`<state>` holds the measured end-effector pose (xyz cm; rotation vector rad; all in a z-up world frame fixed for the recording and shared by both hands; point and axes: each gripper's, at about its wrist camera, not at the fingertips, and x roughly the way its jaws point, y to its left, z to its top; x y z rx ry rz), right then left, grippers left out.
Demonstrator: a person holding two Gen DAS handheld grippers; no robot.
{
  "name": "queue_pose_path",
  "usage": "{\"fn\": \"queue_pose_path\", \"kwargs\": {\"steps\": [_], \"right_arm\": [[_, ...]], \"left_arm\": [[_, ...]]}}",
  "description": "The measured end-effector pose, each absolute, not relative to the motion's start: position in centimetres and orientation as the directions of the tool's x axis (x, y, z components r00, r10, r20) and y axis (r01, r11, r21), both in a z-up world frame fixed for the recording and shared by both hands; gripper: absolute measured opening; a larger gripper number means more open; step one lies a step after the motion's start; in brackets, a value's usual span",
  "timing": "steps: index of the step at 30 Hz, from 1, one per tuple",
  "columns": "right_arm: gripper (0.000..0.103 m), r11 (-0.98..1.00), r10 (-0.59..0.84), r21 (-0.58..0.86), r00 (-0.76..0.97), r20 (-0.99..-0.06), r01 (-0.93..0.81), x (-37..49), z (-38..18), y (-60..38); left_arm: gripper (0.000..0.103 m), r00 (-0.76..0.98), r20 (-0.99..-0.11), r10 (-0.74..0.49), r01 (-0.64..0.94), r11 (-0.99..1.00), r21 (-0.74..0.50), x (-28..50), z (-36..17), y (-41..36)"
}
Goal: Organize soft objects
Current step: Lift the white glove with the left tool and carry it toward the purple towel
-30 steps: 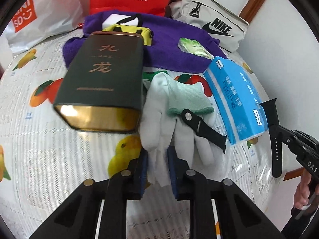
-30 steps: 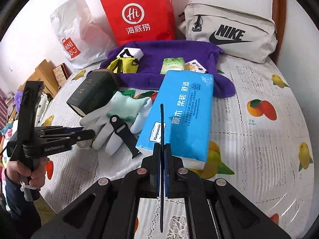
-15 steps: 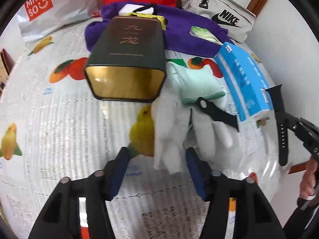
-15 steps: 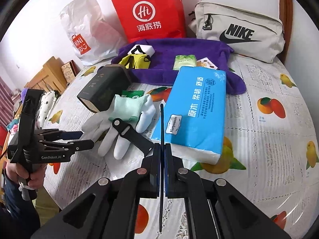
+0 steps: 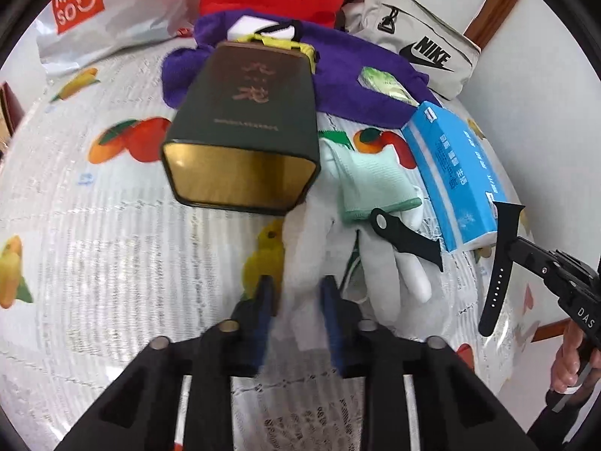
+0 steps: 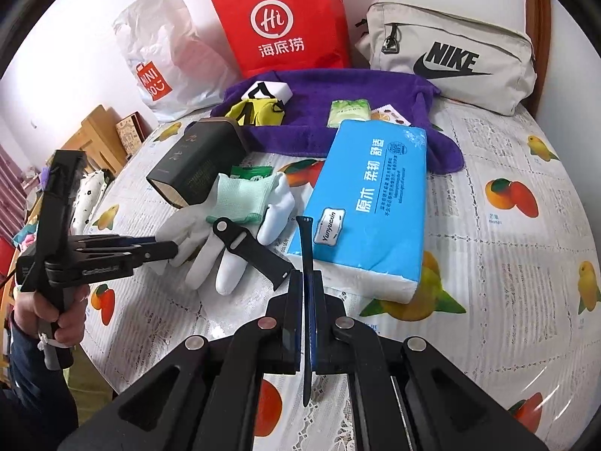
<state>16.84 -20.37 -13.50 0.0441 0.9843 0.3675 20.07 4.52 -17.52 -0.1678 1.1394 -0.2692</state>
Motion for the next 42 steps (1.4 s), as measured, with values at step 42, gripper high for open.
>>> {"fn": "queue_pose_path", "kwargs": {"steps": [42], "right_arm": [[0.003, 0.954, 0.287, 0.176, 0.573, -0.767, -0.241, 16.5, -9.1, -22.0]], "left_arm": [[0.007, 0.592, -0.763, -0.261, 0.087, 0.961, -0.261, 16.6, -8.6, 7.8]]}}
